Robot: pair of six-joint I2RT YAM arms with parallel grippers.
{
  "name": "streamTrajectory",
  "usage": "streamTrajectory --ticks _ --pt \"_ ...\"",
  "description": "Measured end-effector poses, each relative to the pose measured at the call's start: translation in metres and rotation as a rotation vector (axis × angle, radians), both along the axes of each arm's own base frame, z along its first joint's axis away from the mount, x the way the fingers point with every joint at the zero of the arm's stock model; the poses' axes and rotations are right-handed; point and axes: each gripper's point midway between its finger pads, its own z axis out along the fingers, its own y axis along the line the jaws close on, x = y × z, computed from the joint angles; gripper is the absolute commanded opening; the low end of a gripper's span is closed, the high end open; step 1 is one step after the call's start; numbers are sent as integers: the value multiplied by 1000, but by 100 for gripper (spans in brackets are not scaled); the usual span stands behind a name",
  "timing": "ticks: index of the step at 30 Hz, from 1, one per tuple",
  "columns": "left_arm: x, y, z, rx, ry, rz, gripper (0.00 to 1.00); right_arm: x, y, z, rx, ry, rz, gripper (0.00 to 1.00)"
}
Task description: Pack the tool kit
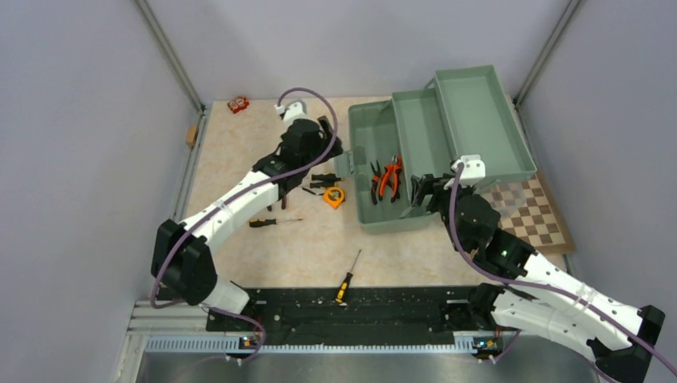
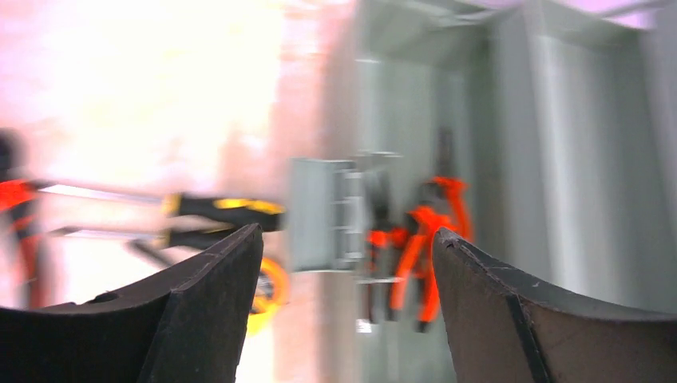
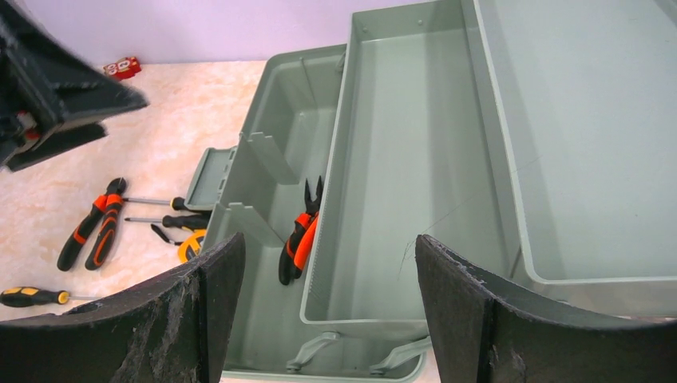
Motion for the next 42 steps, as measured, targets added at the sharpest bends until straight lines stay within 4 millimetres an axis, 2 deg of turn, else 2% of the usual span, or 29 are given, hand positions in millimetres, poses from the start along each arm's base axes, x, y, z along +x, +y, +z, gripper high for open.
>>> streamTrajectory --ticks 2,4,8,11,15,23,25,30,39,40,42 --pt "-3 35 -18 61 32 70 78 0 0 0 1 0 0 77" --pt "-10 72 -45 134 95 140 77 0 0 0 2 0 0 77" --pt "-27 129 -94 264 235 240 73 0 0 0 2 1 0 77" --pt "-39 149 -112 336 304 266 69 0 1 -1 0 2 0 77" --pt "-42 157 -129 411 355 279 63 2 3 -3 -7 8 2 77" --pt "-46 162 -195 534 526 255 55 2 3 -3 -8 8 3 77" --pt "-48 164 -204 544 550 251 53 1 2 -3 -6 6 2 77" --pt "-48 167 -212 532 578 252 44 1 1 -2 -7 5 -1 77" --pt "-46 174 -219 465 581 266 4 1 1 -2 -7 5 -2 77" --pt "-46 174 -218 458 580 265 1 1 1 -2 -7 6 -2 77" --pt "-50 178 -216 452 587 265 0 1 1 -2 -7 6 -2 77"
